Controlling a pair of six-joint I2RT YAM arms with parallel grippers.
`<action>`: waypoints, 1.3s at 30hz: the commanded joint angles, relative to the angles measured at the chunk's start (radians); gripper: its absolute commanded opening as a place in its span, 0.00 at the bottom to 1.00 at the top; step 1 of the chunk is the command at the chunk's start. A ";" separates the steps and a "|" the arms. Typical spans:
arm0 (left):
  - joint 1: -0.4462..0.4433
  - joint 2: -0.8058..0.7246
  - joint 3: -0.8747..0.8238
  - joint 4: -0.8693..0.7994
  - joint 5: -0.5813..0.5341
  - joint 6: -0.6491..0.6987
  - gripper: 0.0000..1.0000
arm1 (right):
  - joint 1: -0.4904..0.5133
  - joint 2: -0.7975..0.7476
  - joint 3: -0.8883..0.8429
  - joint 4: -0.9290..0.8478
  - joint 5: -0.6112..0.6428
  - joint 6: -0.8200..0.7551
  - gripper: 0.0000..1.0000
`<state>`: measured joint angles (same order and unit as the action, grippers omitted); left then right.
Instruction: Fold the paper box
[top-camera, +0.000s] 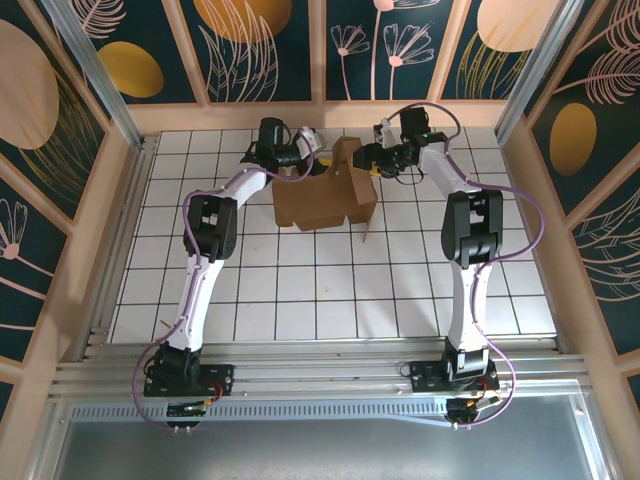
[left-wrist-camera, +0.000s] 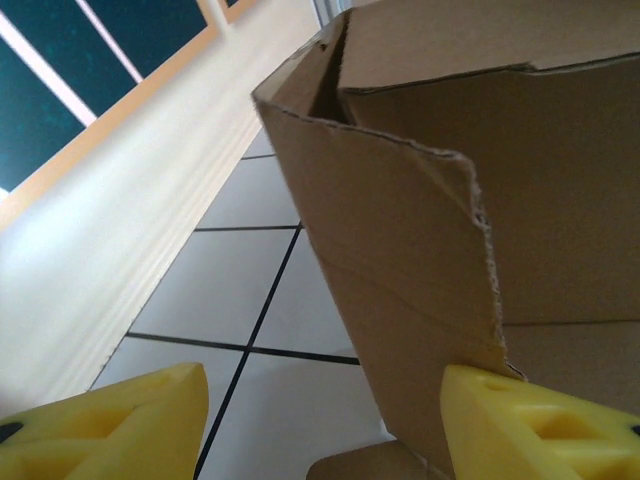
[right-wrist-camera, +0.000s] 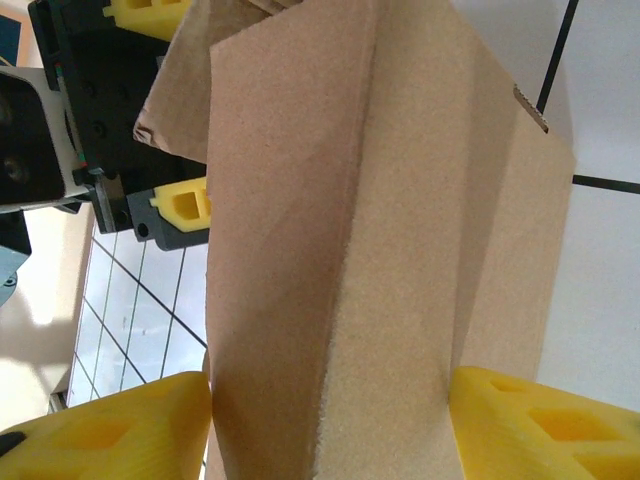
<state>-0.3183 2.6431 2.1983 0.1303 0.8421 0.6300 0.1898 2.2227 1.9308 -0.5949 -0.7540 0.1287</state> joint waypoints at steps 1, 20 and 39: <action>-0.026 0.009 0.020 0.031 0.063 0.086 0.63 | -0.006 0.005 -0.001 0.003 -0.029 -0.012 0.66; -0.068 0.115 0.129 0.029 0.172 0.103 0.50 | -0.018 -0.001 -0.052 0.101 -0.183 0.024 0.72; -0.117 0.087 0.062 0.206 0.177 -0.034 0.39 | -0.023 0.034 -0.048 0.156 -0.033 0.102 0.85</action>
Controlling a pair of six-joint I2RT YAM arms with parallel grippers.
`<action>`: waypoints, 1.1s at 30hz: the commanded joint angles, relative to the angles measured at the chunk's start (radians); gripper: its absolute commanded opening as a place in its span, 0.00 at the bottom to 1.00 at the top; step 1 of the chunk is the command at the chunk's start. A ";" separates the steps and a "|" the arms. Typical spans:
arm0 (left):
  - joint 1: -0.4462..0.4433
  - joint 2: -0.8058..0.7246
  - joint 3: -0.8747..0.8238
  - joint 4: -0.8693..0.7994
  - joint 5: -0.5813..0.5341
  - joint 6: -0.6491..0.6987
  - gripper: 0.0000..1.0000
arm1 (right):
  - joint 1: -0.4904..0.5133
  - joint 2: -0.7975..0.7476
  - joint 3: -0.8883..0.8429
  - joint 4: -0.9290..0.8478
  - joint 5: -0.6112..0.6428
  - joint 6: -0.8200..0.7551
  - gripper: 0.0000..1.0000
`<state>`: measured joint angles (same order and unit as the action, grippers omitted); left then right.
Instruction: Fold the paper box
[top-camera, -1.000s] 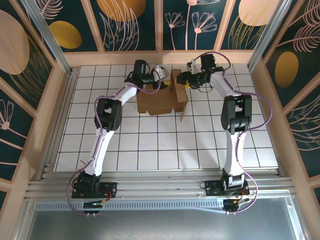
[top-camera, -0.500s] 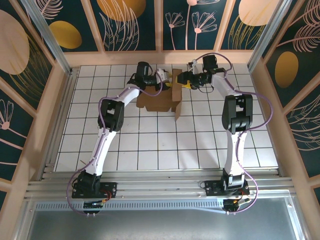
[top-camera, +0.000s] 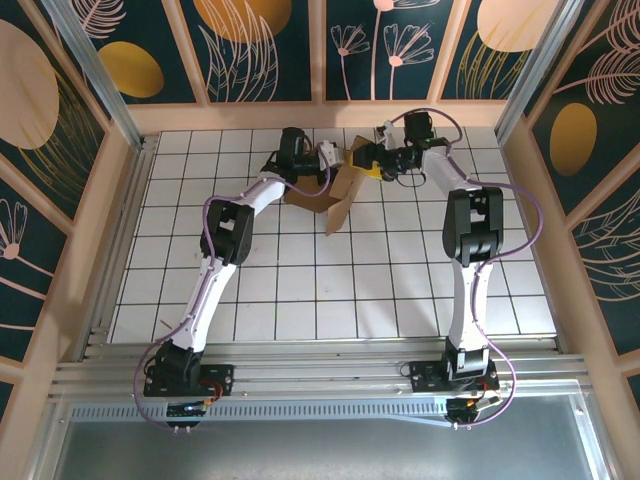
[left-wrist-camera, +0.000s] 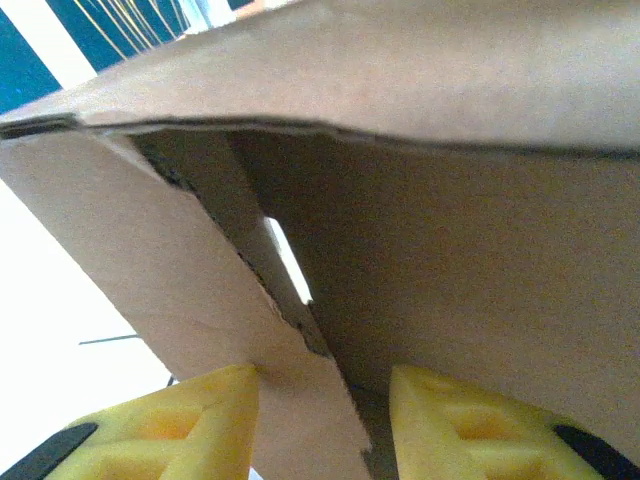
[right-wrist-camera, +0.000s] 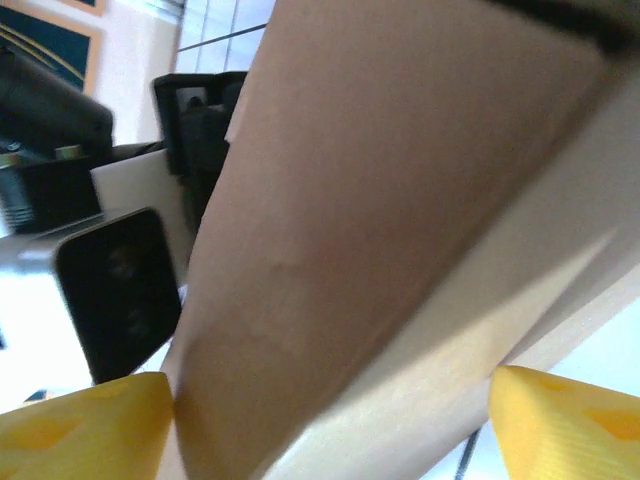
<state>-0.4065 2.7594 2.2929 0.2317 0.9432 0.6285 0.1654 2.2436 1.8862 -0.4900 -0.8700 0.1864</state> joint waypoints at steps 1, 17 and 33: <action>-0.035 -0.047 -0.060 0.130 0.068 -0.033 0.38 | 0.001 0.012 -0.006 0.064 0.092 0.061 0.86; -0.077 -0.215 -0.350 0.313 -0.027 -0.060 0.37 | -0.001 0.055 0.062 -0.060 0.185 0.031 0.67; -0.070 -0.665 -0.905 0.468 -0.246 -0.115 0.46 | -0.006 0.099 0.275 -0.381 0.237 -0.230 0.54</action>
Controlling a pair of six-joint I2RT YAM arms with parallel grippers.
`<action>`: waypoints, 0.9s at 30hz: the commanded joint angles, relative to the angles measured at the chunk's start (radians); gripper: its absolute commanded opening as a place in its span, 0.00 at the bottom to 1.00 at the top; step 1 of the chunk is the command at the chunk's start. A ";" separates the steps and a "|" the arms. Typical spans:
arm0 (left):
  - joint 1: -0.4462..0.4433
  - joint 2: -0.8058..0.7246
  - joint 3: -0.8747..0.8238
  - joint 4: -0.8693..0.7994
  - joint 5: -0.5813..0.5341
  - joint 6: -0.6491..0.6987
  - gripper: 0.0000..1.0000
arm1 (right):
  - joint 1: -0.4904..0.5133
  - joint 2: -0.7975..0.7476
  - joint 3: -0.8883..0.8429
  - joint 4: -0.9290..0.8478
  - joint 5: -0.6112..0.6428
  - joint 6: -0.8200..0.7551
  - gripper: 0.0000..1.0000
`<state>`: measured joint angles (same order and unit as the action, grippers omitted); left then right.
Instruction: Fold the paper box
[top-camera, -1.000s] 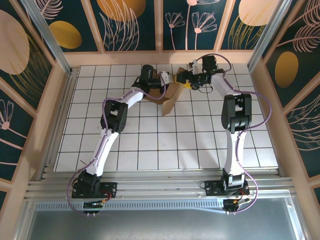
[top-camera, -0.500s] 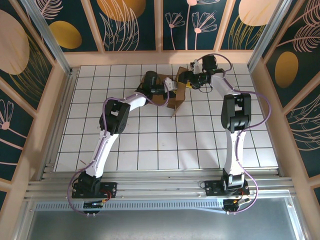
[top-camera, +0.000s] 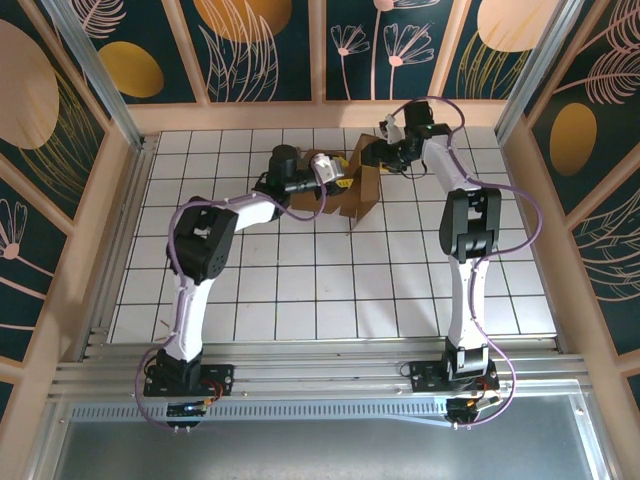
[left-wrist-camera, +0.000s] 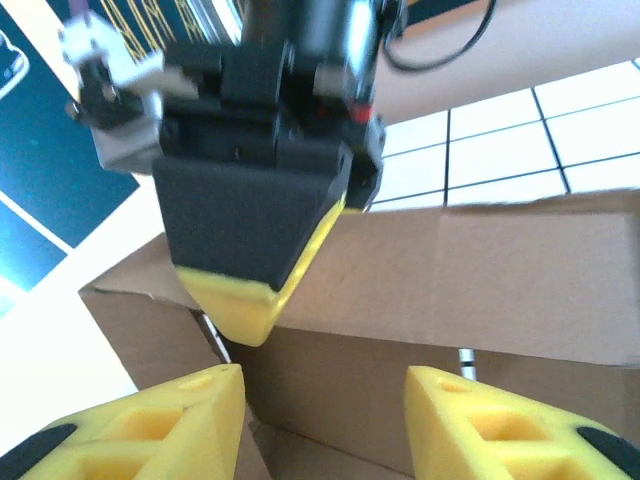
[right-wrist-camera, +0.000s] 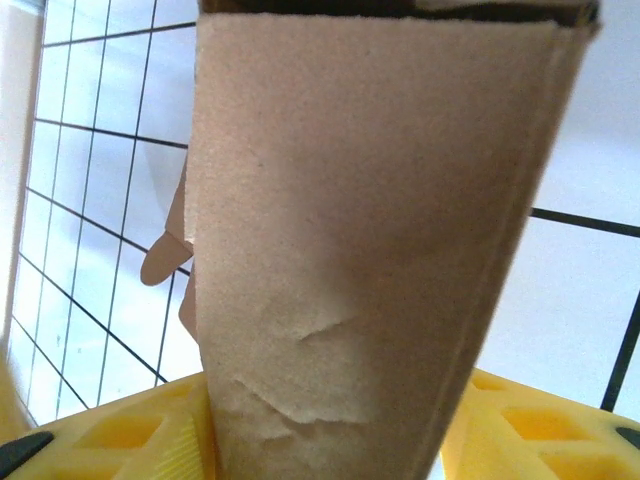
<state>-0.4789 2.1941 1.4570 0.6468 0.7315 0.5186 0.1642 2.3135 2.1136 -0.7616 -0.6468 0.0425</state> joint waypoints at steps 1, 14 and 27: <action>0.010 -0.133 -0.098 0.046 -0.047 -0.031 0.46 | -0.004 0.030 0.059 -0.123 0.009 -0.101 0.54; 0.110 -0.102 0.090 -0.345 0.063 0.078 0.51 | 0.055 -0.034 0.025 -0.183 -0.049 -0.265 0.48; 0.110 0.242 0.448 -0.357 0.169 0.086 0.53 | 0.077 -0.052 0.012 -0.184 -0.090 -0.276 0.49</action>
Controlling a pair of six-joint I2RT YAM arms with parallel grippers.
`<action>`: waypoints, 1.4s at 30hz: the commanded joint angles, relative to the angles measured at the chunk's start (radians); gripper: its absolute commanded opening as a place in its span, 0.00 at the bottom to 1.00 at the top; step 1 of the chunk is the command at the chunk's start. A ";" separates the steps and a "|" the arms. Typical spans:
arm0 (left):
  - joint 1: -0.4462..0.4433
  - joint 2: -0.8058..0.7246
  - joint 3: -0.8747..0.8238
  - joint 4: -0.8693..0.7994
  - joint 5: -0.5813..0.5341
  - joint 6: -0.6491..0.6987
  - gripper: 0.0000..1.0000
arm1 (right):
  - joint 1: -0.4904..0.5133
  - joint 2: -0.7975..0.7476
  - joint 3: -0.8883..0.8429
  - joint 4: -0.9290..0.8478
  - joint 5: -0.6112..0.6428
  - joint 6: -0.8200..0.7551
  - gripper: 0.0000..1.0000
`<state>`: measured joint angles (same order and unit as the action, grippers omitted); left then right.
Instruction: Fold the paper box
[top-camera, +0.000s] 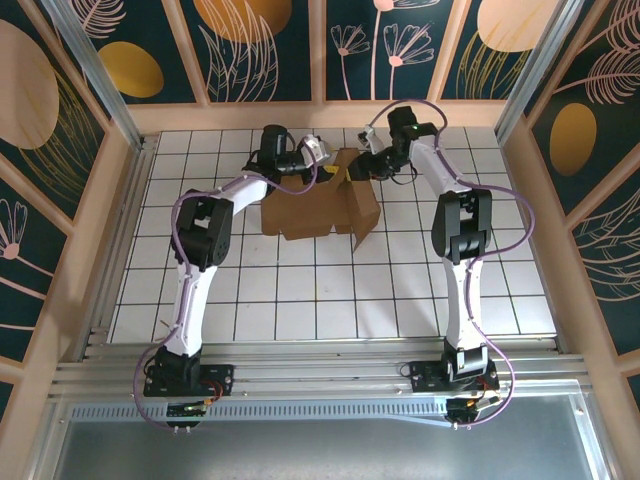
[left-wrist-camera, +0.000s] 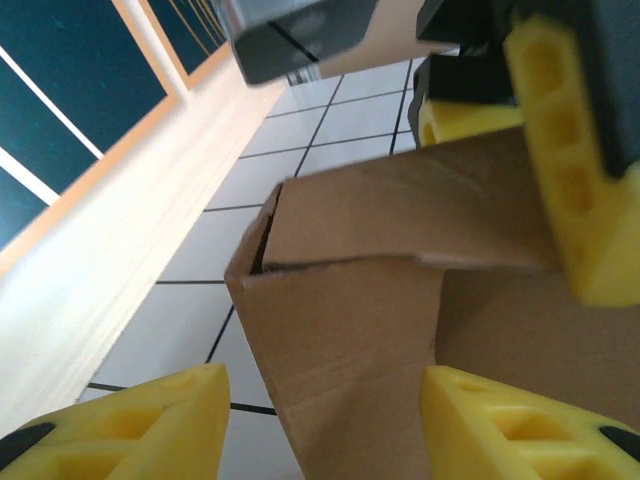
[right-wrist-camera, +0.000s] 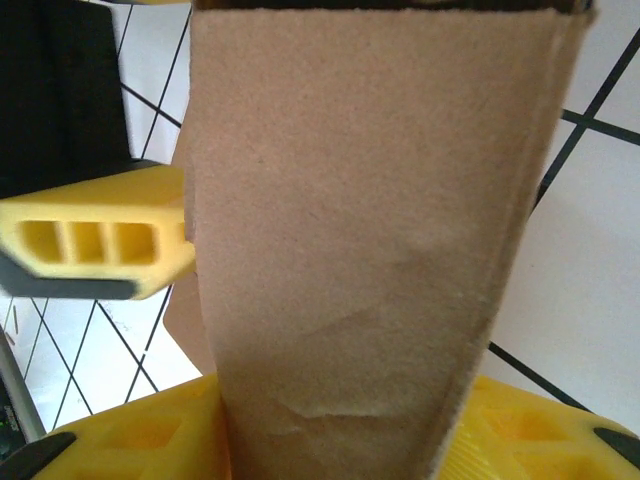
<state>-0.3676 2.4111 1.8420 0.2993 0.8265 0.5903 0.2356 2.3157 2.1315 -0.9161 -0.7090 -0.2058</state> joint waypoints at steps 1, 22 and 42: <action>-0.001 0.036 0.068 -0.001 0.066 0.012 0.53 | 0.007 -0.055 -0.005 -0.032 -0.029 -0.028 0.49; -0.038 0.238 0.338 -0.190 0.189 0.080 0.32 | 0.025 -0.015 0.025 -0.023 -0.123 -0.020 0.51; -0.082 0.091 -0.047 0.377 -0.219 -0.024 0.00 | 0.000 -0.231 -0.180 0.298 -0.100 0.293 0.79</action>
<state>-0.4263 2.5137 1.8721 0.5011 0.7139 0.5732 0.2249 2.2139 1.9686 -0.7597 -0.7746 -0.0093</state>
